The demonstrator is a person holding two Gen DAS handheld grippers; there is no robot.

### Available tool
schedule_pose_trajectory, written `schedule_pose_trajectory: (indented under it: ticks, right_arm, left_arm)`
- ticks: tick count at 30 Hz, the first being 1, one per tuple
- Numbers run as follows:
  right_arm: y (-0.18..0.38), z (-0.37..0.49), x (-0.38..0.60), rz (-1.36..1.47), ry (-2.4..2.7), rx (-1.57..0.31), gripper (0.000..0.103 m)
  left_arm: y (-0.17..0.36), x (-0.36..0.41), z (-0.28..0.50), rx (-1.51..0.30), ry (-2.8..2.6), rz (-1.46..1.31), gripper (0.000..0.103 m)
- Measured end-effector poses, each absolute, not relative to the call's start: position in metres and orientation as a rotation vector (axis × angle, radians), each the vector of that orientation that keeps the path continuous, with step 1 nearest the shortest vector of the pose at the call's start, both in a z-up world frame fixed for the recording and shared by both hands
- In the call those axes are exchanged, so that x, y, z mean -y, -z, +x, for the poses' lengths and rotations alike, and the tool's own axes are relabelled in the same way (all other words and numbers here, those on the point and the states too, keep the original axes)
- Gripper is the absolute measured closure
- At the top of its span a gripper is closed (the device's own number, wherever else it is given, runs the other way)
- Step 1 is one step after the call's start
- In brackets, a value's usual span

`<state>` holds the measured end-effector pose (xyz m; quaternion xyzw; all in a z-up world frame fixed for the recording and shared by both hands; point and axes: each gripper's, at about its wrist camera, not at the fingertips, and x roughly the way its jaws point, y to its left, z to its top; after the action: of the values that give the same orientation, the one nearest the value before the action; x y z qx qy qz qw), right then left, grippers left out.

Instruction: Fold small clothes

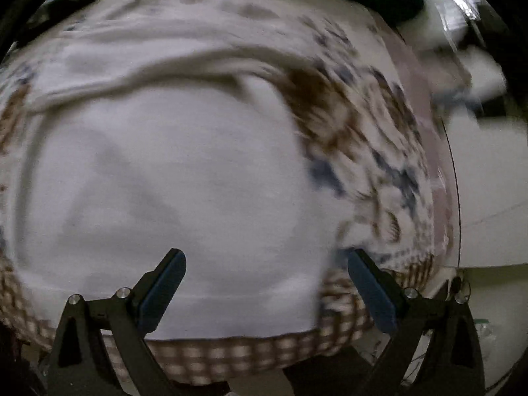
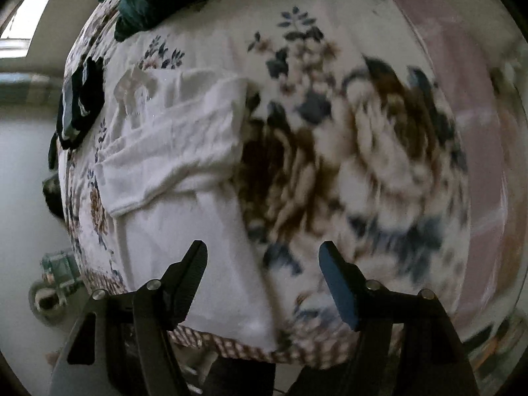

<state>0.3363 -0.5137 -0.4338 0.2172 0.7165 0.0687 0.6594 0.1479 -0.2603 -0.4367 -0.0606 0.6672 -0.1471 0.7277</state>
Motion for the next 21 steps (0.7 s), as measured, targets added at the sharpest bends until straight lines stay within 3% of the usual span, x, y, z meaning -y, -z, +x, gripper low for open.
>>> schedule_pose_trajectory:
  ticks: [4,12,14,15,16,17,18,21]
  right_arm:
    - [0.462,0.392,0.528,0.440,-0.241,-1.605,0.031]
    - [0.553,0.498,0.510,0.563,-0.389,-1.624,0.032]
    - [0.576,0.513,0.498,0.586,-0.399,-1.653,0.032]
    - [0.588,0.519,0.491,0.609,-0.400,-1.668,0.032]
    - [0.596,0.522,0.486,0.634,-0.410,-1.677,0.034]
    - [0.604,0.524,0.481,0.653,-0.411,-1.692,0.054]
    - [0.608,0.525,0.477,0.699,-0.419,-1.690,0.092]
    - [0.593,0.524,0.472,0.711,-0.395,-1.653,0.094]
  left_arm:
    - [0.475,0.316,0.134,-1.537,0.288,-0.100,0.003]
    - [0.519,0.334,0.126,-1.558,0.124,-0.050,0.004]
    - [0.518,0.332,0.126,-1.535,0.093,-0.045,0.021]
    - [0.515,0.330,0.127,-1.521,0.083,-0.042,0.041]
    - [0.511,0.327,0.126,-1.503,0.065,-0.035,0.074]
    - [0.508,0.322,0.126,-1.489,0.046,-0.023,0.090]
    - [0.503,0.317,0.125,-1.474,0.036,-0.034,0.095]
    - [0.478,0.296,0.119,-1.407,0.015,-0.094,0.097]
